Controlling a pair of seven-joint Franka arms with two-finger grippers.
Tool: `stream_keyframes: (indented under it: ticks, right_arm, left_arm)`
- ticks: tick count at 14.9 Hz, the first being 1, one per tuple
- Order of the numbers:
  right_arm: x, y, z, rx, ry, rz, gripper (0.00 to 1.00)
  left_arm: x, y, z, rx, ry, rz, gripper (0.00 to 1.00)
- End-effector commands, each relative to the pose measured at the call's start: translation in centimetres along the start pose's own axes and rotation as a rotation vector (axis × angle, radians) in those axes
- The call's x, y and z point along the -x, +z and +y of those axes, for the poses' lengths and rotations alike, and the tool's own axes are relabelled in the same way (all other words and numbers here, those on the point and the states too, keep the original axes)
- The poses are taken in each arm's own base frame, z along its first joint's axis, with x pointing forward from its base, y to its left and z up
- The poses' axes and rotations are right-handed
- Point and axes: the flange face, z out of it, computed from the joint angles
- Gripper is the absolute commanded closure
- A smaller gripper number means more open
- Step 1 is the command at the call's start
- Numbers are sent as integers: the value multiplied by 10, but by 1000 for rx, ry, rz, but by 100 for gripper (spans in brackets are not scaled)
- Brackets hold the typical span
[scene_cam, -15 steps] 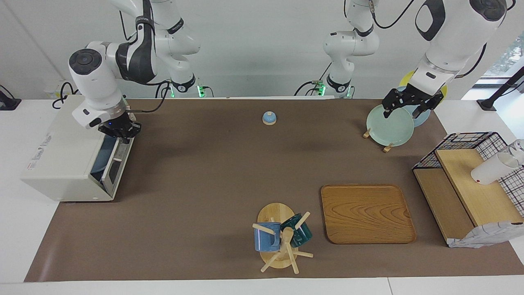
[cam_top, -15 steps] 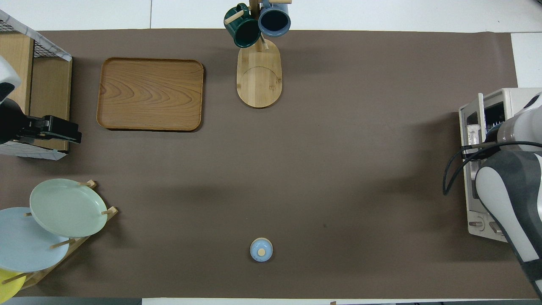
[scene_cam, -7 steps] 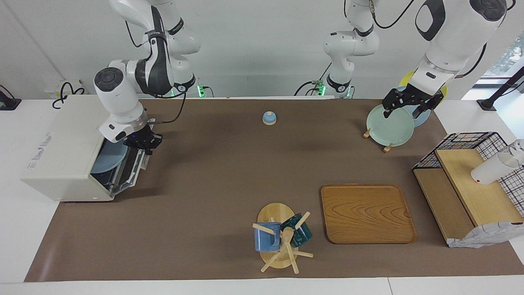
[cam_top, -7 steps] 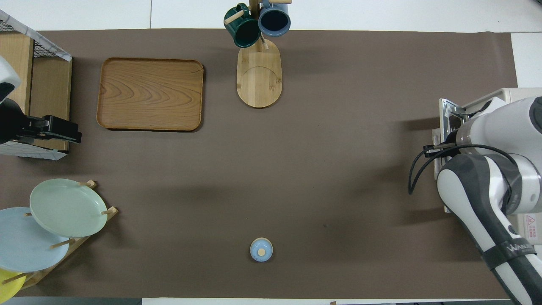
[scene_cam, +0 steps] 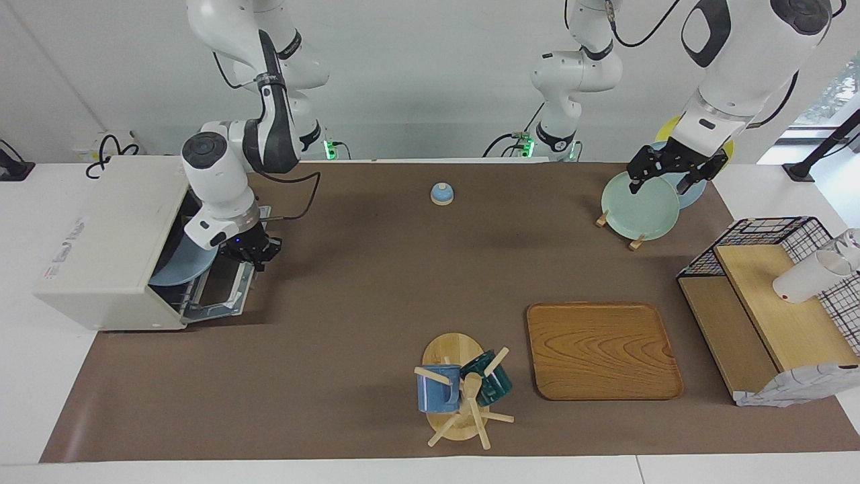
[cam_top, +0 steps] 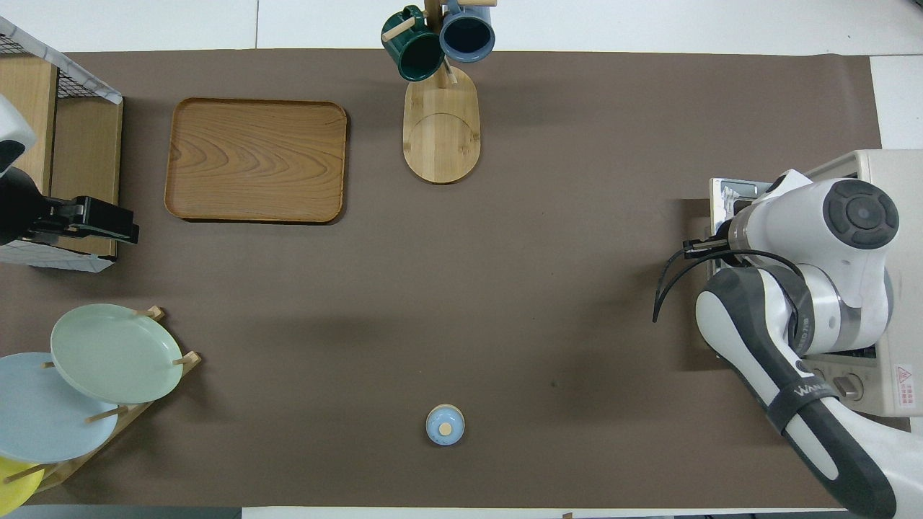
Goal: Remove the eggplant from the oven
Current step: 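Reach the right gripper into the open toaster oven toward the eggplant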
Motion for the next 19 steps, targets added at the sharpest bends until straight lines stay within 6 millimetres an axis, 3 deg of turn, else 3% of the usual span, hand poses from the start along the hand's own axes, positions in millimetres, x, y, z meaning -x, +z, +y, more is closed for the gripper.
stream_keyframes:
  ticks: [1,6,9,12,13,14,16,19]
  right_arm:
    - [-7,20,5,12,16,17,100]
    - [-9,17,-29,-16,53,27,100]
    - [-18,-5,-53,-16,47,26,100]
    - [-25,-45,-47,-6,62,-33,96]
    - [-23,-61,-40,-2,73,-54,69]
    - [-18,-73,-35,11,73,-71,63]
    - [-10,-80,-25,48,73,-112,60]
    - [-3,-74,9,67,102,-114,60]
  left_arm:
    - [2,-3,-2,2,-10,3,0]
    - [2,-3,-2,0,-10,3,0]
    - [2,-3,-2,2,-10,3,0]
    - [2,-3,-2,2,-10,3,0]
    - [2,-3,-2,0,-10,3,0]
    - [2,-3,-2,2,-10,3,0]
    - [2,-3,-2,2,-10,3,0]
    - [2,-3,-2,2,-10,3,0]
